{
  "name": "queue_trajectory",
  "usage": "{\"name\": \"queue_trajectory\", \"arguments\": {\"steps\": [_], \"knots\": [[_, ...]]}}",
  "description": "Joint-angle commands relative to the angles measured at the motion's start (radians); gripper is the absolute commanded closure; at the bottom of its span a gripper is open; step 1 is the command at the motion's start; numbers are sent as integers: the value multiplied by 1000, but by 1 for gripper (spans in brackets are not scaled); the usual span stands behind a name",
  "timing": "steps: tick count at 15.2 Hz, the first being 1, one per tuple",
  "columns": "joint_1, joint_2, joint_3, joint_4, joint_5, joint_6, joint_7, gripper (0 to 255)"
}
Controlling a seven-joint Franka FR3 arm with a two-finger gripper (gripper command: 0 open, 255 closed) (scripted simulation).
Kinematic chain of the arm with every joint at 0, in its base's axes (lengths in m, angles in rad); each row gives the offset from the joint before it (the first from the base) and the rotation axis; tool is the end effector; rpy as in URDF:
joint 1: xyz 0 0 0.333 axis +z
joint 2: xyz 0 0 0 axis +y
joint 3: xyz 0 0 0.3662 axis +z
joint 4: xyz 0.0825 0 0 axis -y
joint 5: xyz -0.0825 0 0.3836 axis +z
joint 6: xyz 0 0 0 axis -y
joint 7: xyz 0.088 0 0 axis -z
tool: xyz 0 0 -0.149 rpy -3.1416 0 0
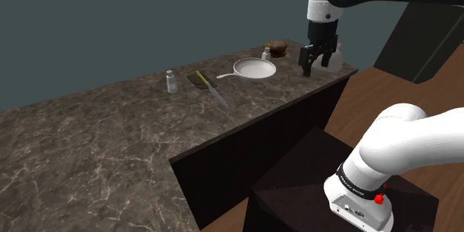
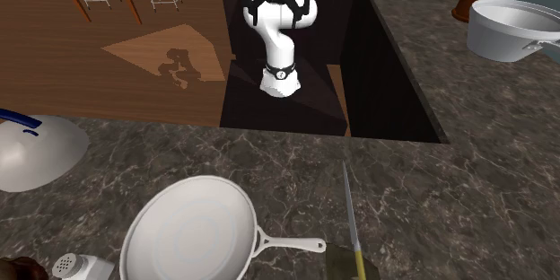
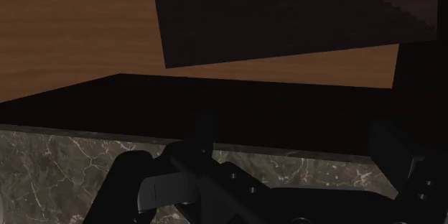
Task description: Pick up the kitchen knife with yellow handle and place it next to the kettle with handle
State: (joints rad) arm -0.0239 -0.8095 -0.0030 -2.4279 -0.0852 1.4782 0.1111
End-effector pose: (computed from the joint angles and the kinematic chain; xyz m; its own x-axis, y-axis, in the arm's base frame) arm 0.2448 -0.0202 0.5502 0.9812 -0.1435 -0.1294 -0.1314 -0.9865 0.0978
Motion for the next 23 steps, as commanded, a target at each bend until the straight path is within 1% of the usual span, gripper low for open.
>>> {"name": "queue_trajectory", "arguments": {"steps": [1, 6, 12, 18, 23], "knots": [[0, 0, 0, 0, 0, 0, 0, 0], [14, 151, 23, 11, 29, 160, 40, 0], [28, 354, 50, 70, 53, 329, 82, 0], [38, 568, 75, 177, 62, 463, 121, 0], [47, 749, 92, 300, 58, 542, 152, 0]]}}
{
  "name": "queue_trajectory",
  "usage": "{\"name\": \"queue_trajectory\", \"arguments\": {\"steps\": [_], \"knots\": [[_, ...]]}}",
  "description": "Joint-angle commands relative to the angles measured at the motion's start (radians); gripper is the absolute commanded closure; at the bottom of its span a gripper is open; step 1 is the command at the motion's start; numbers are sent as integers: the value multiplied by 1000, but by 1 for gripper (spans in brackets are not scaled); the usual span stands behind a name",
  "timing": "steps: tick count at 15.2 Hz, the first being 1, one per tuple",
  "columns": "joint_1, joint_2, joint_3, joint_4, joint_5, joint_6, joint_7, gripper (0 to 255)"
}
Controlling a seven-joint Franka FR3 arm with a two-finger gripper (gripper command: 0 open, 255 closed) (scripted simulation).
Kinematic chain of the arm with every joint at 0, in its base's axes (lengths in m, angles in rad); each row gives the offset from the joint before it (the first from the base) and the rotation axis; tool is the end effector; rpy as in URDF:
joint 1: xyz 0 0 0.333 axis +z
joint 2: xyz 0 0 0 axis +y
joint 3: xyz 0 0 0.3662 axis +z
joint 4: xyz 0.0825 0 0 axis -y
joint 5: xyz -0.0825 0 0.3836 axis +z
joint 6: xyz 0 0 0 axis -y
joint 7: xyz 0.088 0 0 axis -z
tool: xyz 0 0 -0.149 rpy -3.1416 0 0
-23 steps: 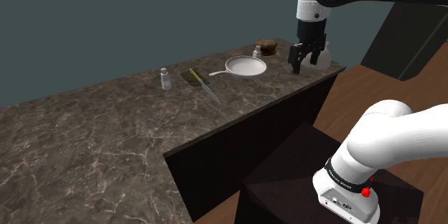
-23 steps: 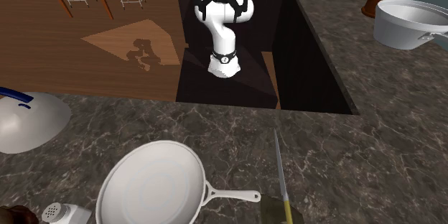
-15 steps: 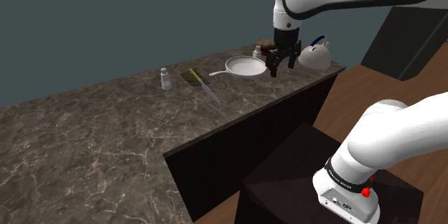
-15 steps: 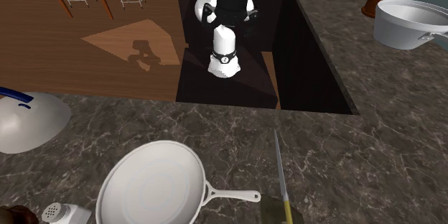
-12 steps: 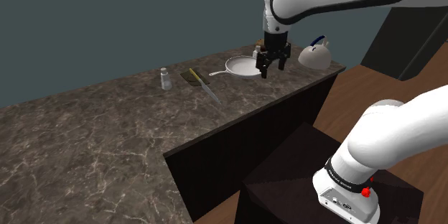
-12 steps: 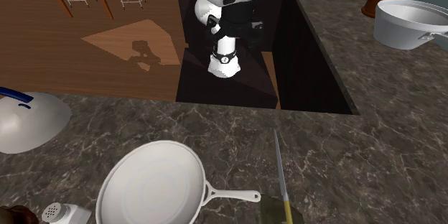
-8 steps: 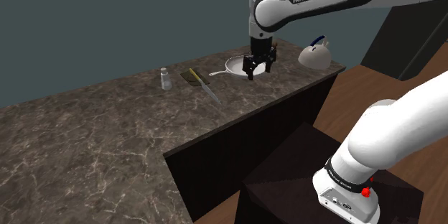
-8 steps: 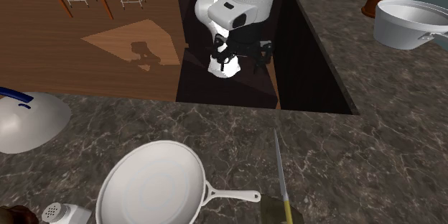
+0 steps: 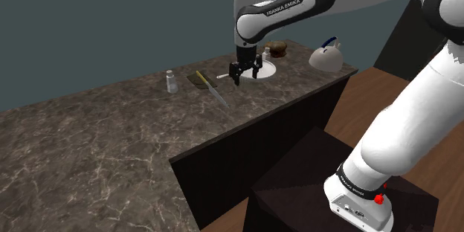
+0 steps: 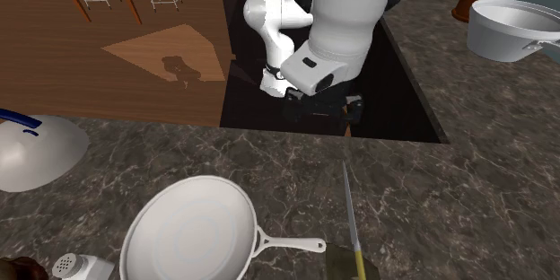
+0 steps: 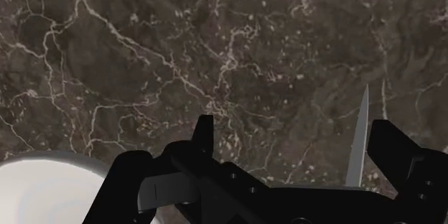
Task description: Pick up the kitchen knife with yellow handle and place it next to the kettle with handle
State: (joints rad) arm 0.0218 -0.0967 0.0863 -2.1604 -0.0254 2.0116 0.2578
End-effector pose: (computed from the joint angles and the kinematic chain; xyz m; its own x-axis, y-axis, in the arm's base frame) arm 0.5012 0.0526 0.4431 0.9893 -0.1392 -0.0431 -0.1374 -0.9896 0.0431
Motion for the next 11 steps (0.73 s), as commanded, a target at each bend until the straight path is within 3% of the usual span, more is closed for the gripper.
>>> {"name": "queue_trajectory", "arguments": {"steps": [1, 11], "knots": [[4, 73, 6, 61, -3, 21, 12, 0], [35, 443, 20, 421, -31, 76, 66, 0]]}}
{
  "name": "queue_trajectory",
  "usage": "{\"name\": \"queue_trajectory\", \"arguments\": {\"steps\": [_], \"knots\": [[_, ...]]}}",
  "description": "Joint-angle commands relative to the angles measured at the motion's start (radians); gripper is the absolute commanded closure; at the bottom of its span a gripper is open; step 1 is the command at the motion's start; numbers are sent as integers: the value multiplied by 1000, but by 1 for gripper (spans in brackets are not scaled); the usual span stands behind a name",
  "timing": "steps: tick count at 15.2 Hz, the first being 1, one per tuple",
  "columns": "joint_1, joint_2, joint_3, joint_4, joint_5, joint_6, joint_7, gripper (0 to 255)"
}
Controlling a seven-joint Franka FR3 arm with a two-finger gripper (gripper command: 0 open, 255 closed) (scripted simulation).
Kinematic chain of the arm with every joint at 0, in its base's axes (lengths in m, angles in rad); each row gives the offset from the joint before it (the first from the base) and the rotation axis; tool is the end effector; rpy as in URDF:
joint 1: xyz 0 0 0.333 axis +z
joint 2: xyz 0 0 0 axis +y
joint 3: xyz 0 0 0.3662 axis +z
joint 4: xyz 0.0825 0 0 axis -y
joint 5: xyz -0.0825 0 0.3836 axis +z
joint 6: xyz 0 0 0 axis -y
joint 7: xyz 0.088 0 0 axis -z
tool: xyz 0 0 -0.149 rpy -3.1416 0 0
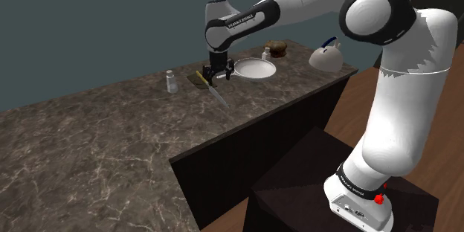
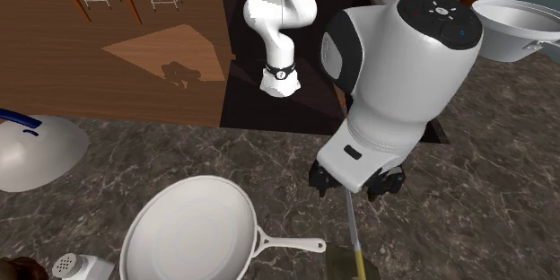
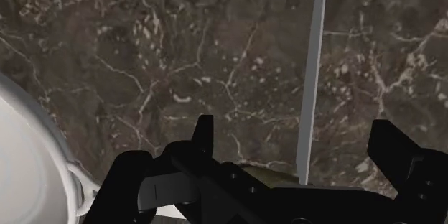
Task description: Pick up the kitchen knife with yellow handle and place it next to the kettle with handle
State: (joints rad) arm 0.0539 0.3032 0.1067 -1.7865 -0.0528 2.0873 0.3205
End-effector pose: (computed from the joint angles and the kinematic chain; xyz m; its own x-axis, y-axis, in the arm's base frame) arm 0.6428 0.0945 0.3910 0.9904 -0.1382 0.0039 -0.1382 -0.9903 0.0136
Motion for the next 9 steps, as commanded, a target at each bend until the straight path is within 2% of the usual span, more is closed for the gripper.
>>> {"name": "queue_trajectory", "arguments": {"steps": [1, 3, 9], "knots": [[8, 81, 0, 93, -7, -2, 8, 0], [17, 161, 0, 190, -12, -11, 16, 0], [18, 192, -3, 167, -16, 43, 18, 0]]}}
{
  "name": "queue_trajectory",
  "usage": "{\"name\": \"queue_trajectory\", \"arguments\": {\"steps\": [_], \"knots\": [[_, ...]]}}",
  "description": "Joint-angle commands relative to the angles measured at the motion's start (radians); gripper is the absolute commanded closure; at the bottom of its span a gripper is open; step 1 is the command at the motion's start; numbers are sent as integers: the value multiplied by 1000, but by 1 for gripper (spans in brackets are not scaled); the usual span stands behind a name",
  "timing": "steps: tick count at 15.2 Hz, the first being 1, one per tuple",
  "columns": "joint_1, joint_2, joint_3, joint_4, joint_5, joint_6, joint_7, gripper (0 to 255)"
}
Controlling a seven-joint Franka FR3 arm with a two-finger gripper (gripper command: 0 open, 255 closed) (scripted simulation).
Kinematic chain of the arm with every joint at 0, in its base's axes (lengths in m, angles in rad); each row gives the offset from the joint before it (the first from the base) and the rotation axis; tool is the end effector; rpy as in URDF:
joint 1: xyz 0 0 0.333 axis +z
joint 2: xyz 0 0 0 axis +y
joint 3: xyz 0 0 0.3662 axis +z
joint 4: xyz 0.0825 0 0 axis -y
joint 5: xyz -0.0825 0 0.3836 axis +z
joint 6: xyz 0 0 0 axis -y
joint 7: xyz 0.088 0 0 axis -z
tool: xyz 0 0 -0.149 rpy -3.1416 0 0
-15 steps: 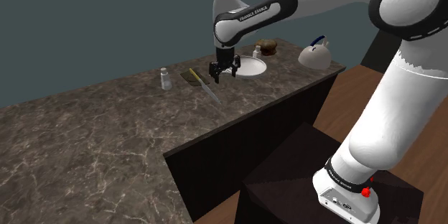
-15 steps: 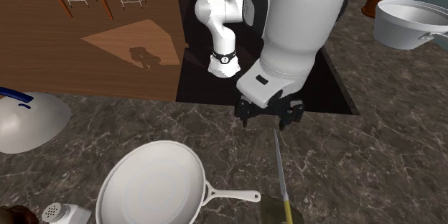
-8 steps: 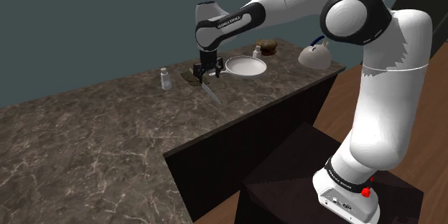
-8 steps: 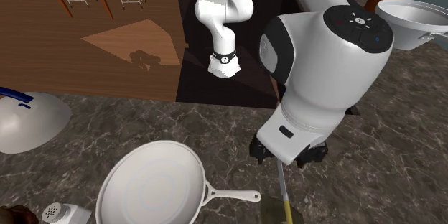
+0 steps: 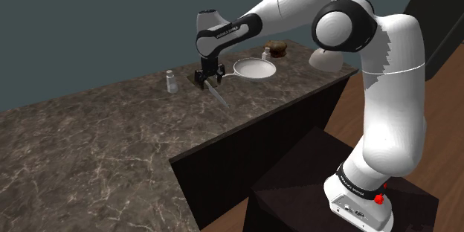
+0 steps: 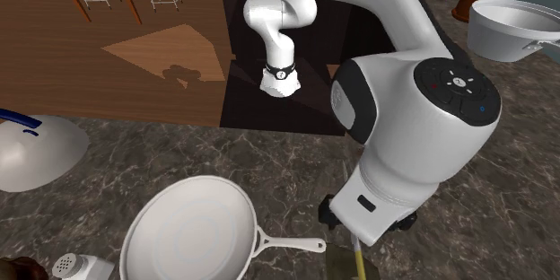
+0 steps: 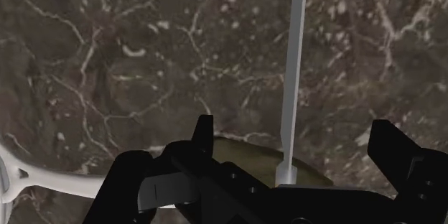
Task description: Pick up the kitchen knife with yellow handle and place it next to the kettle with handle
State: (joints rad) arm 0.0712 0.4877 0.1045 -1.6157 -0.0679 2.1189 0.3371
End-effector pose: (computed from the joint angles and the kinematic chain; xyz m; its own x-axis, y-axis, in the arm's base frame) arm 0.6988 0.1090 0.3480 0.9901 -0.1386 0.0206 -0.1387 -0.9903 0.0031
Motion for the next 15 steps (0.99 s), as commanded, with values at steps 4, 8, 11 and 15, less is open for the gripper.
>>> {"name": "queue_trajectory", "arguments": {"steps": [4, 8, 11, 15], "knots": [[2, 23, -2, -14, -3, 38, 3, 0], [2, 23, -2, -14, -3, 38, 3, 0], [2, 23, -2, -14, -3, 38, 3, 255], [2, 23, -2, -14, -3, 38, 3, 255]]}}
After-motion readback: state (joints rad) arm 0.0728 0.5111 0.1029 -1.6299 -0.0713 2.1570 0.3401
